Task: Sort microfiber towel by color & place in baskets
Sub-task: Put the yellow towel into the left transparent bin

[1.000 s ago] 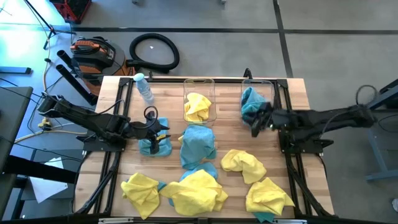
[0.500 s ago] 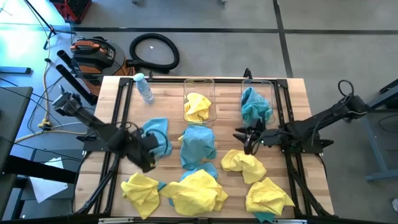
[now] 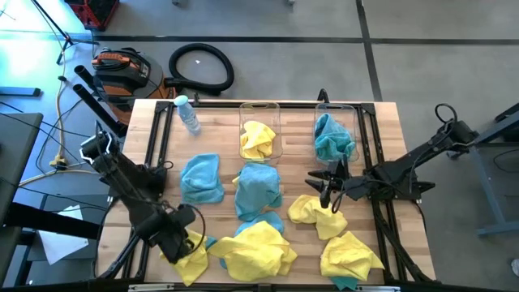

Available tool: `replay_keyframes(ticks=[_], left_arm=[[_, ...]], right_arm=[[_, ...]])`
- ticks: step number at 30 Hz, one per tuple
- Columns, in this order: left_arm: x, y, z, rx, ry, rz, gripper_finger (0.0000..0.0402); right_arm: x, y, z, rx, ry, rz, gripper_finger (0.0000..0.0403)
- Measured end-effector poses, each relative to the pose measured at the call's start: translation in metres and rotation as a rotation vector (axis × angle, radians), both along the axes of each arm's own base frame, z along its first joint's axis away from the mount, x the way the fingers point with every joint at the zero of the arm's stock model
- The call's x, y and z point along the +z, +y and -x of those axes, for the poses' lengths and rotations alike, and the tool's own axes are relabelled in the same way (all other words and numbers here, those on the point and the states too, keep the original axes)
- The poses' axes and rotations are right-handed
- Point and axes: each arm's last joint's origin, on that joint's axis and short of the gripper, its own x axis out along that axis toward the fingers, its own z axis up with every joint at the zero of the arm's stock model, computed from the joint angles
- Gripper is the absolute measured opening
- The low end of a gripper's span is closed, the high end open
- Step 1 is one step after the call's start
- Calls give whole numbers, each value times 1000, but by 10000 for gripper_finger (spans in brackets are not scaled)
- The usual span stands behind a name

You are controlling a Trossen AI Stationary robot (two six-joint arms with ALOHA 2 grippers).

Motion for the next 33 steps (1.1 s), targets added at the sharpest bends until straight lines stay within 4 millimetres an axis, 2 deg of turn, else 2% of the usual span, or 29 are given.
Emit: replay_keyframes(ticks=[7, 10, 13, 16, 18, 23, 28, 33], left_arm=[[-20, -15, 2, -35, 45, -57, 141], [-27, -25, -2, -83, 38, -8, 126], [-32, -30, -6, -118, 30, 14, 88], [-34, -30, -6, -118, 55, 22, 27], [-33, -30, -6, -118, 55, 27, 9], [-13, -25, -3, -114, 4, 58, 3], [29, -15, 0, -123, -162, 52, 1], [73, 4, 3, -210, -345, -93, 1]], right_arm=[[2, 0, -1, -3, -23, -11, 149], [3, 0, -2, -1, -32, -10, 149], [3, 0, -2, -1, -33, -10, 149], [3, 0, -2, 0, -33, -9, 149], [3, 0, -2, 0, -32, -9, 149], [3, 0, -2, 10, -22, 21, 149], [3, 0, -2, 18, -16, 40, 149], [3, 0, -1, 18, -10, 44, 149]])
